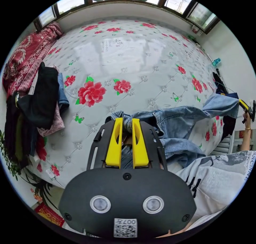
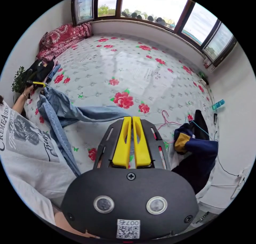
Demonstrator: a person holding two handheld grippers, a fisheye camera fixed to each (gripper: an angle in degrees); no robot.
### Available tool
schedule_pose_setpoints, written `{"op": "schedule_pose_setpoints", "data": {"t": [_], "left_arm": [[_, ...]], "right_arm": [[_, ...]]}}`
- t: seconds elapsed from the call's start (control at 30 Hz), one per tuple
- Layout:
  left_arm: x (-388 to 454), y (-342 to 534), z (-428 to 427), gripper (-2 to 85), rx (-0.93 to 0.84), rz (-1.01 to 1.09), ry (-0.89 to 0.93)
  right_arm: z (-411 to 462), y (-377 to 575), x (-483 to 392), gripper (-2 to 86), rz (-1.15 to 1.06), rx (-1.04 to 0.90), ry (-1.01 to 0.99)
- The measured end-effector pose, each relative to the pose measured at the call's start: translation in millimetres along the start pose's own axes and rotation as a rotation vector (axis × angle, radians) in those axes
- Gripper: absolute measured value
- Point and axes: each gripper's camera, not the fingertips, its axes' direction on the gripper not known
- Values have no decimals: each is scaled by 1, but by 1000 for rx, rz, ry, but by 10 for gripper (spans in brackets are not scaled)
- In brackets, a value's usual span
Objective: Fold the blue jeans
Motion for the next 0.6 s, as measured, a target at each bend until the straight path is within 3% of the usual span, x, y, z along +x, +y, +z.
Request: {"op": "schedule_pose_setpoints", "data": {"t": [0.1,0.2,0.3,0.43,0.6], "left_arm": [[-19,4,-20,60,65,-66,-1],[-43,-19,-2,60,104,-139,52],[-52,-65,55,62,36,-165,21],[-65,-90,128,74,-80,-252,97],[-81,-51,105,53,22,-216,111]], "right_arm": [[-38,-24,27,-2,-52,-56,45],[-18,-76,54,-1,-126,-215,53],[59,-138,89,5,-120,-295,20],[195,-168,132,20,51,-436,-22],[174,-110,134,37,171,-66,-214]]}}
